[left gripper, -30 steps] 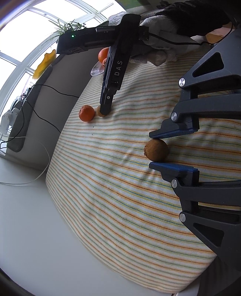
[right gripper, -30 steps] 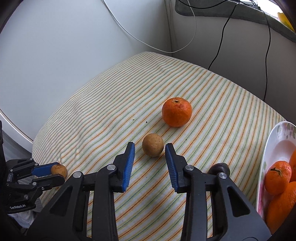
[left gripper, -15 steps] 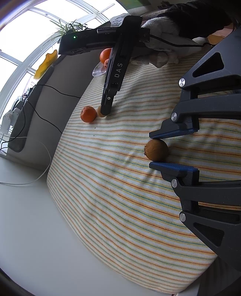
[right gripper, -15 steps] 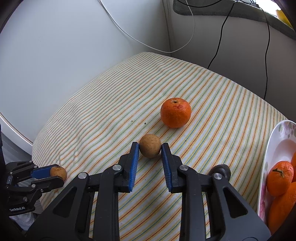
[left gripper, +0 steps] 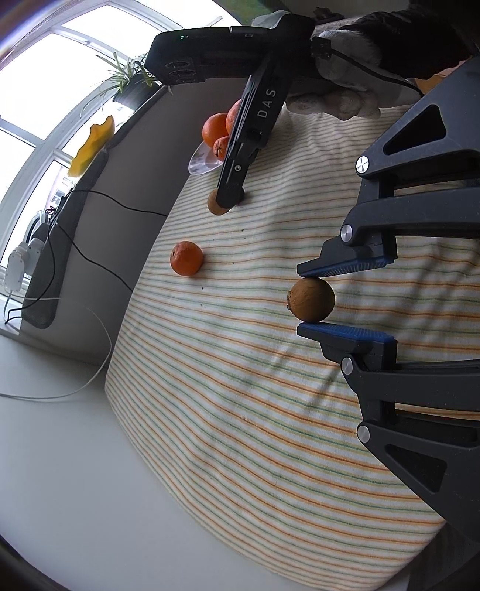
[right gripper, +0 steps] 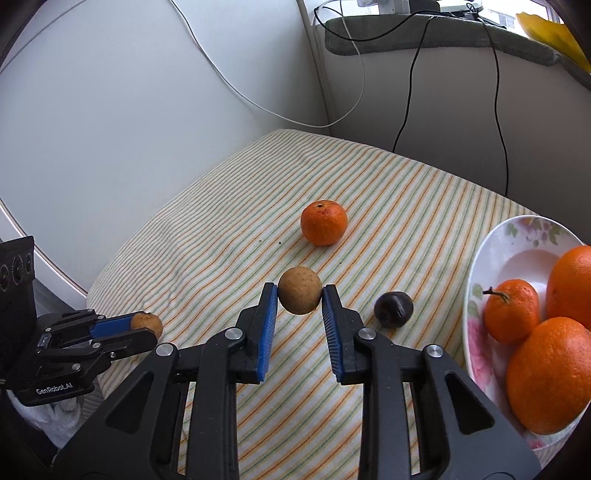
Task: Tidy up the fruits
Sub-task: 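Carry both kiwis with the left and right grippers over the plate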
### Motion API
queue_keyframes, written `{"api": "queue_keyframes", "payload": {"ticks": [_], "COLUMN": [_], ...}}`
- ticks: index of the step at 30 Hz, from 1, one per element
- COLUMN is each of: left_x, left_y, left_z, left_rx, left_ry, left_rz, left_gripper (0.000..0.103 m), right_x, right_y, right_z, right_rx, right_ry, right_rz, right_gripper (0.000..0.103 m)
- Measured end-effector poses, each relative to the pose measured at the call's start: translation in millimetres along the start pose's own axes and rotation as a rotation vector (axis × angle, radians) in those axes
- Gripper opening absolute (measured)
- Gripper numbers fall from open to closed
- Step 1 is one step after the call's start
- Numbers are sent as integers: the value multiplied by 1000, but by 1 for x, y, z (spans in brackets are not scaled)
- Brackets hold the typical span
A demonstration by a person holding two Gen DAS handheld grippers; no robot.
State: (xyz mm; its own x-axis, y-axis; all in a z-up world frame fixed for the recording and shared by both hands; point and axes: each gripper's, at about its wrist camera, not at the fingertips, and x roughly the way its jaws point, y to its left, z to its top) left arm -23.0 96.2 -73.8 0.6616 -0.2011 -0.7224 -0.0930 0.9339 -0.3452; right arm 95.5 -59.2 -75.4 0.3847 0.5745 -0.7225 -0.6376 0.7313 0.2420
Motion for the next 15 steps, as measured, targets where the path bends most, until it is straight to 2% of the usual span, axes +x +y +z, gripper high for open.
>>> {"api": "queue_keyframes", "payload": {"ticks": [15], "left_x": [11], "left_y": [-41], "left_z": [30], "left_rx": [85], "left_ry": [-35], "left_rz": [-56], "left_gripper": [23], "right_x": [-76], "right_y": [-35], "right_z": [-15], "right_rx": [69], "right_ry": [-111], "right_rz": [-44], "right_gripper": [26]}}
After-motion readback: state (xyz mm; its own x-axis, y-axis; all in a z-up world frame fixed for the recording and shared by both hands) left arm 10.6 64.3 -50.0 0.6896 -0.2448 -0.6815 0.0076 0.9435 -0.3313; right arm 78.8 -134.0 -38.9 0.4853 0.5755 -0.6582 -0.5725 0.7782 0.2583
